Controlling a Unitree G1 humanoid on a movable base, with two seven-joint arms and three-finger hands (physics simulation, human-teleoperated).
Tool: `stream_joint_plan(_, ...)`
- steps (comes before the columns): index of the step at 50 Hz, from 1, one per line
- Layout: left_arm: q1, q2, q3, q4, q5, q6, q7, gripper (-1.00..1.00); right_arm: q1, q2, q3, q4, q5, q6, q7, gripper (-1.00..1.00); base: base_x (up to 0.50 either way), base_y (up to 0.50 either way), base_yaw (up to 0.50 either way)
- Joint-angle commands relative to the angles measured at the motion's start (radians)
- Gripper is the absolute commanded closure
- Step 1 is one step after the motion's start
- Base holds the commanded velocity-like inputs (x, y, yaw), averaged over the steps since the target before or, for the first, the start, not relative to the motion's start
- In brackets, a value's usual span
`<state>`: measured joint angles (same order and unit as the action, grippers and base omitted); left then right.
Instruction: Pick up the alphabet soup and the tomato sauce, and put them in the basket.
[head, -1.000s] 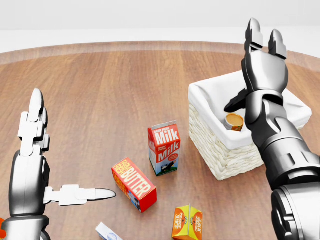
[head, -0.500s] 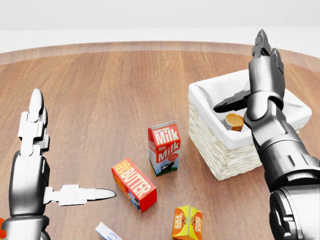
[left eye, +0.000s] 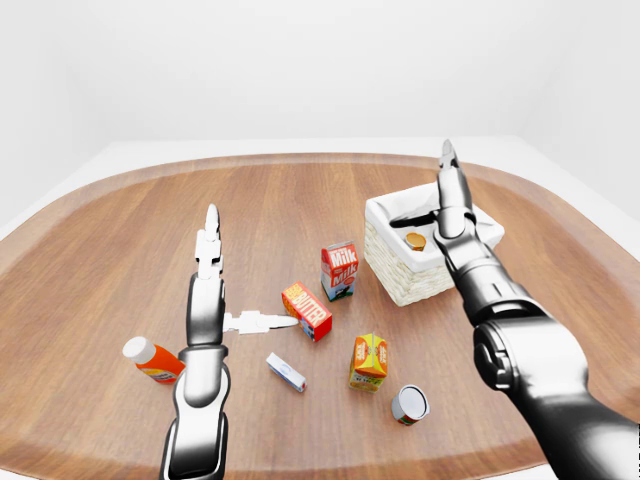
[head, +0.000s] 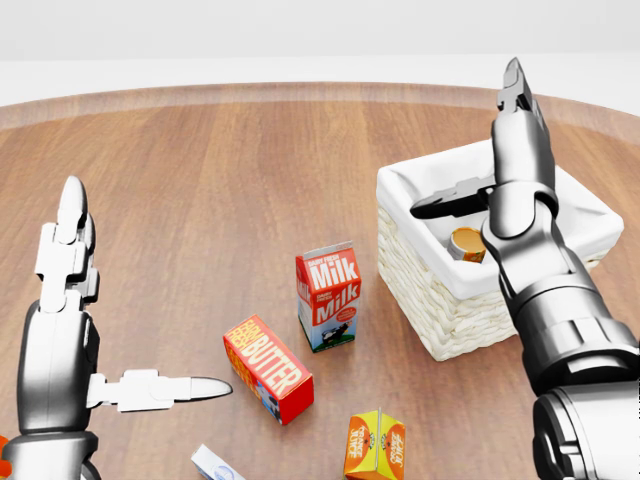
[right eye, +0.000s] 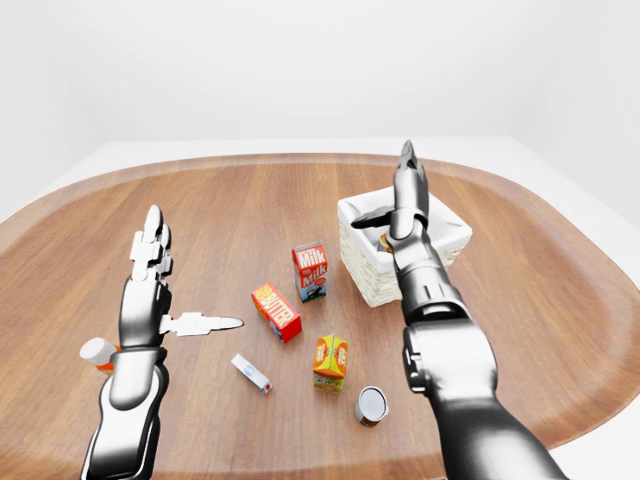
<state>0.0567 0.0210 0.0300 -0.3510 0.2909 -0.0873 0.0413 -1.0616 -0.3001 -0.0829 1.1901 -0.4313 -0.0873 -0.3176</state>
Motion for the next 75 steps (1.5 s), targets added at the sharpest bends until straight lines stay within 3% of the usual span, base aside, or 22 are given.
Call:
stream_joint_plan(1, 0.006, -0.001, -0.001, -0.019, 0.004, 0.0, -0.001, -1.0, 0.054, 0.018, -0.001, -0.12, 0.065, 0.0, 0.045, -1.0, 0.0, 0.0, 0.0)
stream_joint_plan(14, 0.008, -0.001, -0.001, -0.008, 0.004, 0.0, 0.001, -1.0, 0.168, 0.036, -0.009, -0.333, 0.122, 0.0, 0.101, -1.0, 0.0, 0.0, 0.0)
stream_joint_plan(30, 0.012, -0.002, -0.004, -0.019, 0.006, 0.0, -0.001, -1.0, 0.374, 0.077, -0.024, -0.784, 0.181, 0.0, 0.203, -1.0, 0.0, 0.0, 0.0)
stream_joint_plan(44, 0.007, -0.002, -0.002, -0.021, 0.006, 0.0, -0.001, -1.0, 0.449, 0.088, -0.035, -0.915, 0.214, 0.006, 0.248, -1.0, 0.0, 0.0, 0.0)
stream_joint_plan(52, 0.003, -0.001, -0.001, -0.015, 0.005, 0.0, 0.002, -1.0, 0.524, 0.104, -0.039, -1.027, 0.233, 0.033, 0.265, -1.0, 0.0, 0.0, 0.0)
stream_joint_plan(68, 0.005, -0.001, -0.002, -0.019, 0.006, 0.0, 0.001, -1.0, 0.65, 0.128, -0.04, -1.124, 0.236, 0.0, 0.283, -1.0, 0.0, 0.0, 0.0)
stream_joint_plan(75, 0.01, -0.001, -0.003, -0.018, 0.007, 0.0, 0.001, -1.0, 0.706, 0.136, -0.041, -1.155, 0.229, 0.0, 0.298, -1.0, 0.0, 0.0, 0.0)
